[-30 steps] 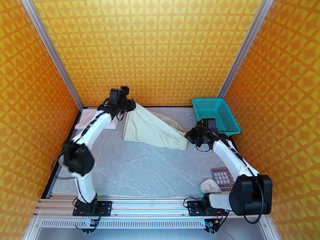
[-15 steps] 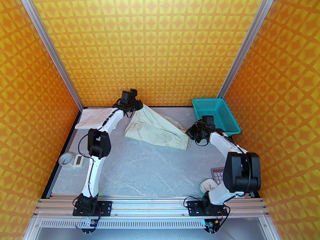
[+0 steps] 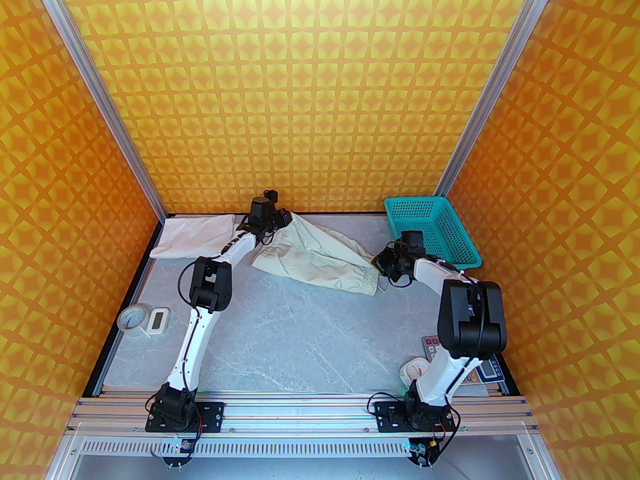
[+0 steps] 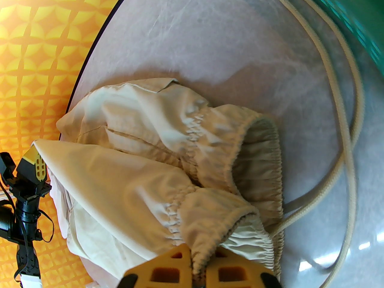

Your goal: Fold and stack the mixed laundry pile

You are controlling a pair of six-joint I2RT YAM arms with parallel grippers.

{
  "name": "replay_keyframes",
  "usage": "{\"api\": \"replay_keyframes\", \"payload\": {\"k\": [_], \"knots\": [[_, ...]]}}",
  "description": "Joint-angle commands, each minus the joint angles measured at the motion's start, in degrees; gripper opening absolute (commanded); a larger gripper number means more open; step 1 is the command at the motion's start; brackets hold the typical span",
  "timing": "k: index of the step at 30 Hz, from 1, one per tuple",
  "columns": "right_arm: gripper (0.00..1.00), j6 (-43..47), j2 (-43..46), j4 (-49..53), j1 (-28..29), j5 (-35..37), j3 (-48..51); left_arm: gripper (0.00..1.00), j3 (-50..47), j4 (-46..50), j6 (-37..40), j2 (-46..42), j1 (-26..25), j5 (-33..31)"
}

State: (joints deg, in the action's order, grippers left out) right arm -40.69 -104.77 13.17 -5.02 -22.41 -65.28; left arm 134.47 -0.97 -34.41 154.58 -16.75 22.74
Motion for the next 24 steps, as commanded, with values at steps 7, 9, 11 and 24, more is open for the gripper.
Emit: {"api": "replay_keyframes", "payload": {"k": [7, 9, 11, 24], "knots": [[0.29, 0.0, -2.2, -7.3, -0.6, 2.6, -0.6, 0.34, 4.6, -11.8, -5.9, 5.5, 1.2, 0.6], [0.36, 0.2, -1.6, -8.6, -0.6, 2.7, -0.5, 0.41, 4.2, -11.8, -6.2, 5.4, 1.4, 0.5], [0.39, 0.3, -1.0, -9.5, -0.6, 2.9, -0.8, 0.45, 3.2, -11.8, -6.1, 4.7, 1.7, 0.6], [0.43, 5.8, 7.8, -5.6, -0.6, 5.3, -2.4, 0.51, -12.7, -4.9, 3.6, -12.3, 3.2, 0.9]]}}
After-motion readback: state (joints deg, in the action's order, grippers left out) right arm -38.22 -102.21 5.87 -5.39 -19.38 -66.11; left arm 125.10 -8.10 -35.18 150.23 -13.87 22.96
